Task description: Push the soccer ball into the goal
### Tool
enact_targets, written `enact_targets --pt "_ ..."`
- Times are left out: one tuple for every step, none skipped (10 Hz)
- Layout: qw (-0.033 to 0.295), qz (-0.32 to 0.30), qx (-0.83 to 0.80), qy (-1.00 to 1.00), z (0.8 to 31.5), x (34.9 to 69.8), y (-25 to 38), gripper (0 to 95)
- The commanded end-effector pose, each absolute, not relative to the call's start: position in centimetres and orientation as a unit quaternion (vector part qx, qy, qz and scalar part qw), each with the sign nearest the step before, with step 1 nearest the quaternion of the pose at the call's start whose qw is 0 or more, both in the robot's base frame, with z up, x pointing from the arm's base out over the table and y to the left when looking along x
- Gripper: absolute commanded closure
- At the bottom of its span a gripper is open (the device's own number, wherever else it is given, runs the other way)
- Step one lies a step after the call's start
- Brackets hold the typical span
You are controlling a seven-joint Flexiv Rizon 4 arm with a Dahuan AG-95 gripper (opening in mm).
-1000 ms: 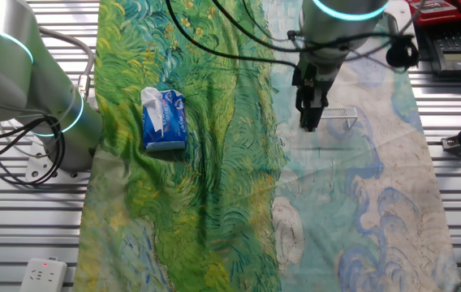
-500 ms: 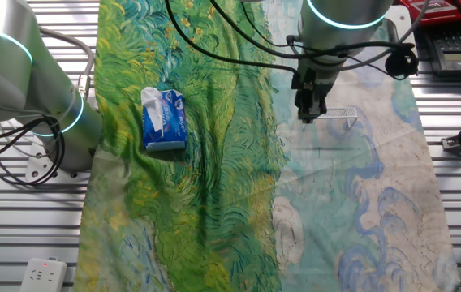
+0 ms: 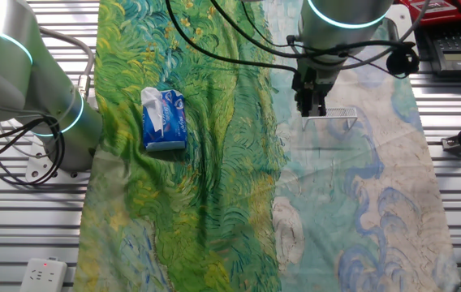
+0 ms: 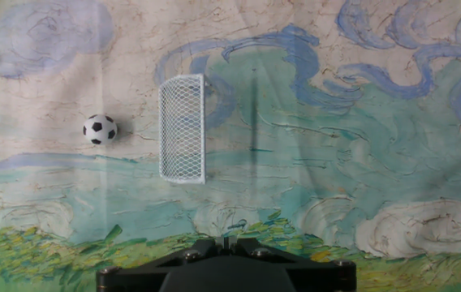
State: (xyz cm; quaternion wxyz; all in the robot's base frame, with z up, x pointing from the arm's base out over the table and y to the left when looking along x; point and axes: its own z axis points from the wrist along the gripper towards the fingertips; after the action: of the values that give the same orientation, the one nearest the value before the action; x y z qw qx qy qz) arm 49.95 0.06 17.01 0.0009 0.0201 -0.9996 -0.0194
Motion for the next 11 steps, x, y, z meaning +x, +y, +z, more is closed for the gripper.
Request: enact_targets --pt "0.003 -0.023 -0.008 -1.000 17.3 50.5 0.5 95.0" --pt "0.005 -0.022 -0.012 -1.000 17.4 51.0 1.1 95.0" --pt "0.005 -0.023 -0.026 -0.999 17.1 51.9 2.4 95.0" --pt "0.005 -0.022 -0.039 -0.999 16.9 52.7 3.7 95.0" --pt "0.005 -0.021 -0.043 -0.999 16.8 53.4 4.4 95.0" --pt "0.005 -0.020 -0.045 -0.999 16.9 53.6 4.5 95.0" --pt "0.006 -0.018 -0.048 -0.999 16.8 53.7 4.6 95.0" --pt "0.005 -0.014 -0.050 -0.999 16.6 53.7 4.6 95.0" --pt "0.003 -0.008 -0.053 -0.999 16.3 53.7 4.6 95.0" --pt "0.000 -0.002 -0.060 -0.998 16.2 53.7 4.6 95.0" --pt "-0.001 0.000 -0.065 -0.998 16.1 54.0 4.6 95.0"
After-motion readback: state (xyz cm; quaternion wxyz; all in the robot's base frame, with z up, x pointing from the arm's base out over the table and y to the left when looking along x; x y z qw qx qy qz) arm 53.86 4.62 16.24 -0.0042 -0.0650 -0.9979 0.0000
